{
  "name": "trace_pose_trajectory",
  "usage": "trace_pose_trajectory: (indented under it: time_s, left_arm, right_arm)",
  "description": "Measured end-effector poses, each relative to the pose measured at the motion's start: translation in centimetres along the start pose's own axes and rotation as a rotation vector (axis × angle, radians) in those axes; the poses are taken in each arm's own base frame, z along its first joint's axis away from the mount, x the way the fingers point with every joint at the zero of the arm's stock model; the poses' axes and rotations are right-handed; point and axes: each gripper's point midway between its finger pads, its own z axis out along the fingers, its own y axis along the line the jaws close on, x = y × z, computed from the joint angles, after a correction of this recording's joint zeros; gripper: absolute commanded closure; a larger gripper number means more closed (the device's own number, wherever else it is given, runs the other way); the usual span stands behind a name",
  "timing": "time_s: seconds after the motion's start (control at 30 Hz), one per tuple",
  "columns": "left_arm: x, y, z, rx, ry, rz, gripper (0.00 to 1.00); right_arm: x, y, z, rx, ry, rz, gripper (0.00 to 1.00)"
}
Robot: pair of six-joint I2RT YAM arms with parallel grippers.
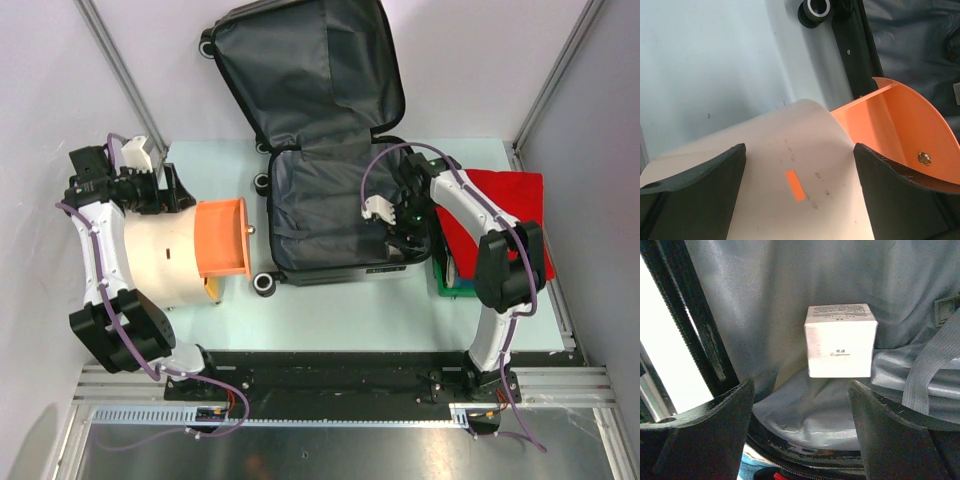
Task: Open, take out, and arrange the luggage
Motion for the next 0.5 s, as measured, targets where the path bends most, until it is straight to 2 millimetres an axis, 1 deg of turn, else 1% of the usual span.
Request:
trace_pose_trajectory:
  time_s: [0.07, 0.2, 0.23, 0.37, 0.47, 0.5]
  left_arm:
    - [0.0, 0.0, 0.0, 0.000, 0.001, -0.001, 0.07]
    - [0.0, -0.1, -0.1, 0.000, 0.002, -0.002, 0.07]
    - [0.0, -0.1, -0.1, 0.000, 0.002, -0.002, 0.06]
    - [-0.1, -0.1, -0.2, 0.000, 0.003, -0.002, 0.06]
    - [-0.1, -0.1, -0.2, -0.001, 0.004, -0.003, 0.06]
    - [-0.1, -0.1, -0.3, -0.003, 0.004, -0.002, 0.06]
  right_arm:
    - [0.1, -0.2, 0.1, 0.018, 0.000, -0.023, 0.18]
    - [0.3, -1.3, 0.9, 0.059, 0.006, -0.041, 0.20]
    - [0.1, -1.9, 1.1, 0.074, 0.003, -0.048, 0.20]
    - [-0.3, -3.0, 2.0, 0.101, -0.009, -0.069, 0.24]
    - [-0.1, -3.3, 3.0, 0.101, -0.009, -0.084, 0.39]
    - [-0.1, -3.4, 3.3, 0.099, -0.008, -0.087, 0.50]
